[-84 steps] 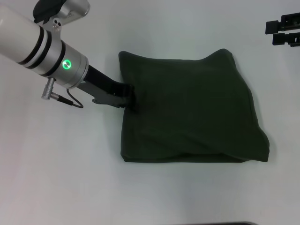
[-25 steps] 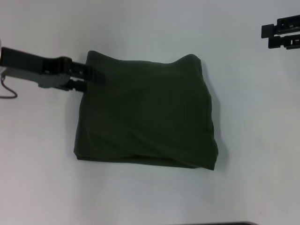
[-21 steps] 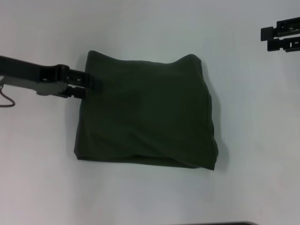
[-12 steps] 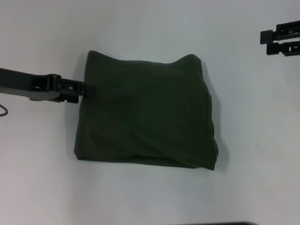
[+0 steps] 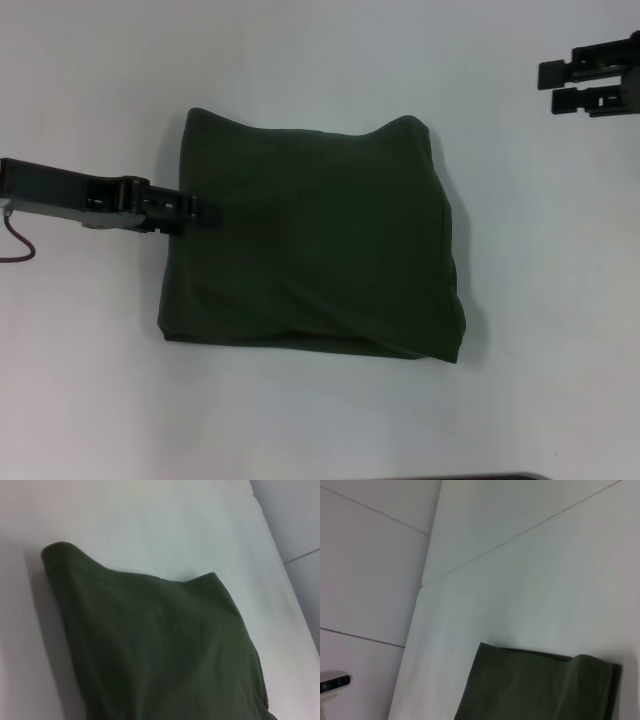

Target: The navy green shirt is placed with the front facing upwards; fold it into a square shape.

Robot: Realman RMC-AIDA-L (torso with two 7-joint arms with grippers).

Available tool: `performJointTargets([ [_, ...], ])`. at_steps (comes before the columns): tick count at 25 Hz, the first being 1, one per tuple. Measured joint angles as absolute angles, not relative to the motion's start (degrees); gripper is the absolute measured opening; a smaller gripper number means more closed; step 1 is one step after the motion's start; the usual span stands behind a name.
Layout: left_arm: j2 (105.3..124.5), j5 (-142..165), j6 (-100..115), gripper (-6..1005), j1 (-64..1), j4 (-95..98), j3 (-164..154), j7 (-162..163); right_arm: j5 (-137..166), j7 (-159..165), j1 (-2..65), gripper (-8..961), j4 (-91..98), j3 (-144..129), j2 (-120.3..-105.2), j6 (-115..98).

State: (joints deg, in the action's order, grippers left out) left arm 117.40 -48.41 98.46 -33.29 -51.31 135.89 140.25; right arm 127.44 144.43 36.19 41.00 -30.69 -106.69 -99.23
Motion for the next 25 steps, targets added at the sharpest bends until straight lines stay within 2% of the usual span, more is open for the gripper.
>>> performJointTargets([
  [9, 119.24, -48.5, 97.5, 750, -36.0, -49.6, 135.4, 138.9, 127.4, 144.5, 37.3, 596, 39.5, -30.7, -106.88, -97.8],
  [13, 119.88, -47.4, 95.6, 750, -37.5, -49.3, 135.4, 139.5, 127.4, 144.5, 38.1, 597, 38.5, -31.0, -107.46, -97.6],
  [15, 119.53, -47.3, 94.5, 750, -37.6, -49.3, 135.4, 140.5, 127.6, 144.7, 38.9, 597, 36.5, -31.3, -107.66, -97.8],
  [19, 117.58, -47.3, 93.3, 750, -37.0, -49.5, 136.4, 141.8, 127.6, 145.1, 40.8, 598, 32.2, -33.0, -108.10, -99.2],
  [21, 116.41, -47.3, 92.6, 750, -36.3, -49.4, 137.6, 142.1, 127.6, 145.2, 41.7, 598, 30.3, -34.7, -108.50, -99.4],
  [25, 115.24, -47.4, 91.9, 750, -35.0, -49.5, 140.5, 142.1, 127.6, 145.3, 43.2, 597, 28.3, -37.0, -109.82, -100.2],
])
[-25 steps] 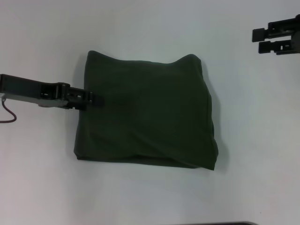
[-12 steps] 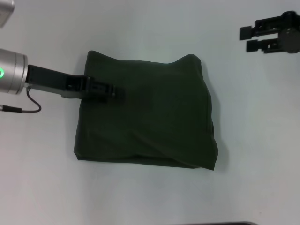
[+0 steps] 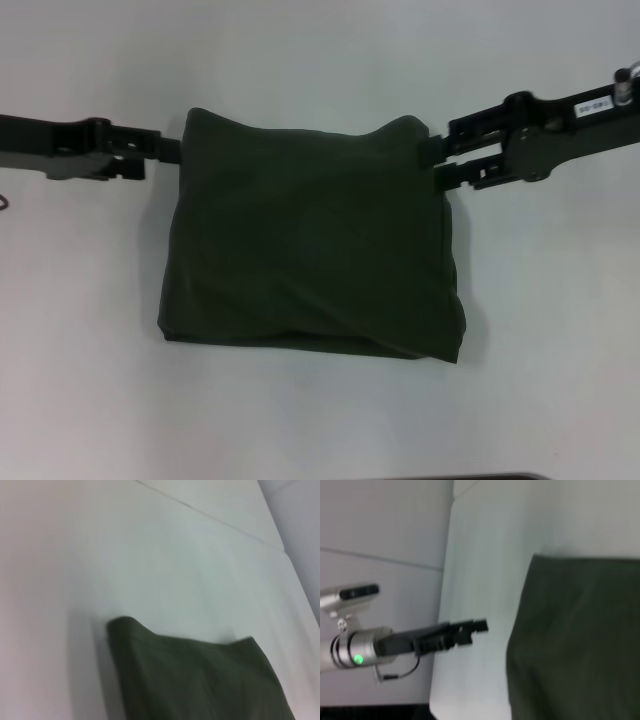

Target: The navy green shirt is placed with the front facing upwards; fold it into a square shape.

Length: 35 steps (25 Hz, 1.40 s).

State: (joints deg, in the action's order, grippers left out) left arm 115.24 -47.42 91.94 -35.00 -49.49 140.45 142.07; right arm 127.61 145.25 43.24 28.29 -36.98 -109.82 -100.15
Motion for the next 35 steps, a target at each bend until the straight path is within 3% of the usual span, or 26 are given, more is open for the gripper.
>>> performJointTargets([
  [16, 114.53, -47.8, 92.1, 750, -33.9, -50.6, 144.8, 142.0, 127.8, 143.7, 43.4, 597, 27.4, -39.2, -117.05, -84.7],
  [23, 114.75, -47.8, 92.0, 750, -33.9, -50.4, 144.9, 141.9, 126.6, 143.8, 44.1, 598, 26.4, -39.1, -118.82, -80.2],
  [29, 114.88, -47.8, 92.0, 750, -33.9, -50.3, 144.9, 141.9, 124.3, 142.8, 45.1, 588, 26.1, -39.3, -119.25, -79.5],
  [35, 114.91, -47.8, 91.7, 750, -33.9, -50.2, 144.9, 141.8, 124.1, 142.1, 45.9, 312, 22.1, -40.0, -119.35, -75.7],
])
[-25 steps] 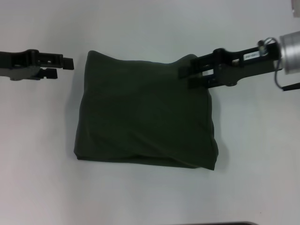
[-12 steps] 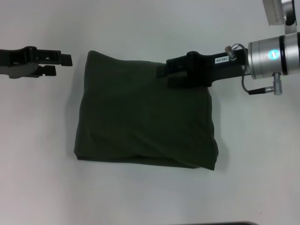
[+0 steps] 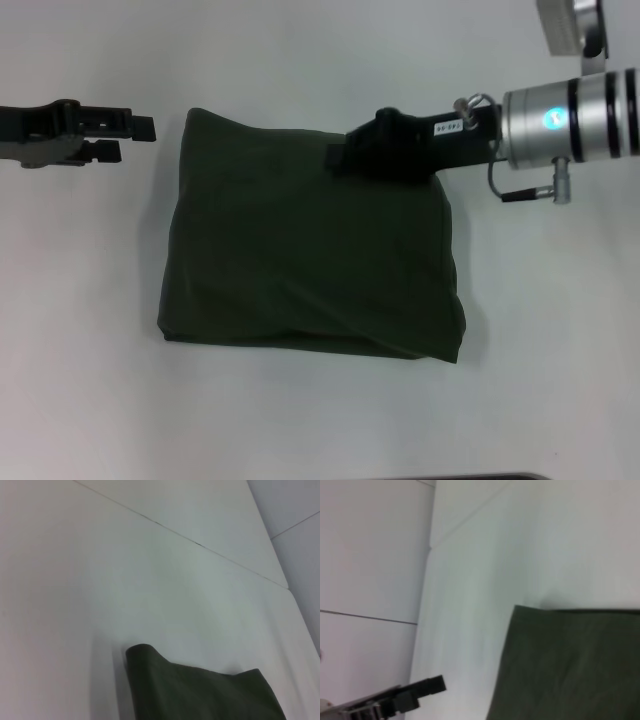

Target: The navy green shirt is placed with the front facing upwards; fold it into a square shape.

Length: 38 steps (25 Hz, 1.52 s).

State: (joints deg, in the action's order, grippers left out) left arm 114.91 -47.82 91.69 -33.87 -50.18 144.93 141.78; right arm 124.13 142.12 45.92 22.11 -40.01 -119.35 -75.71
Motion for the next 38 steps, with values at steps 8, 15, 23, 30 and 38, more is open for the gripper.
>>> performJointTargets([
  [8, 114.96, -47.8, 91.6, 750, -33.9, -50.1, 144.9, 141.8, 124.4, 142.1, 47.1, 43, 20.0, -42.6, -119.44, -71.0],
  [15, 114.96, -47.8, 91.6, 750, -33.9, -50.1, 144.9, 141.8, 124.5, 142.1, 47.2, -1, 18.6, -44.0, -119.47, -68.1],
  [23, 115.02, -47.8, 91.6, 750, -33.9, -50.1, 144.9, 141.8, 124.5, 142.6, 47.3, -1, 18.4, -46.3, -119.51, -65.6],
  [30, 115.04, -47.8, 91.6, 750, -33.9, -50.1, 144.9, 141.8, 124.5, 142.6, 47.3, -1, 18.4, -47.1, -119.52, -64.5],
  [38, 115.13, -47.8, 91.6, 750, -33.9, -50.1, 144.9, 141.8, 123.4, 142.7, 47.0, -1, 19.8, -46.8, -119.30, -67.1],
])
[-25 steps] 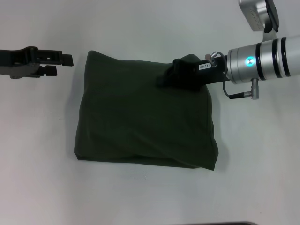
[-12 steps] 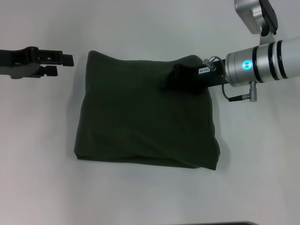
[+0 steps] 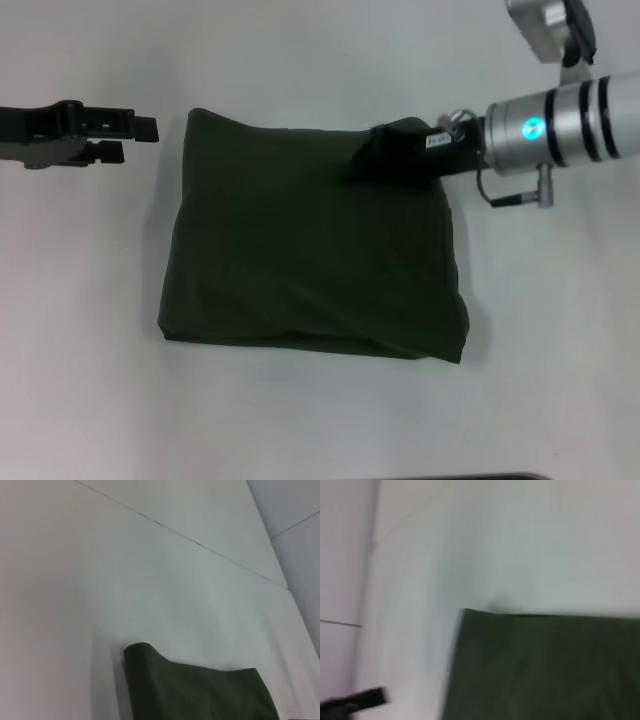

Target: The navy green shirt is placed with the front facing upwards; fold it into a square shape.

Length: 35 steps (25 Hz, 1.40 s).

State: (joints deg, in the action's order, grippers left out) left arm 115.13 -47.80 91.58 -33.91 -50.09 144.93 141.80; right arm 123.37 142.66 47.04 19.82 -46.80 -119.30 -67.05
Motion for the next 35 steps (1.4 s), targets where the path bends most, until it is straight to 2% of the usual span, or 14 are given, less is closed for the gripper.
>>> performJointTargets([
  [4, 115.13, -47.8, 92.0, 751, -33.9, -50.2, 144.9, 141.8, 118.9, 142.7, 44.8, -1, 24.7, -46.0, -118.23, -74.5],
  [9, 115.13, -47.8, 92.2, 751, -33.8, -50.3, 144.9, 142.0, 115.5, 143.3, 42.3, -1, 26.0, -45.3, -115.33, -79.0],
  [12, 115.13, -47.8, 92.2, 751, -33.8, -50.2, 144.9, 142.1, 115.8, 143.9, 41.6, -1, 25.9, -45.7, -114.69, -78.8],
  [35, 115.13, -47.8, 91.9, 751, -33.3, -50.1, 144.9, 142.3, 122.7, 146.2, 44.5, 0, 22.0, -51.2, -116.54, -67.6],
])
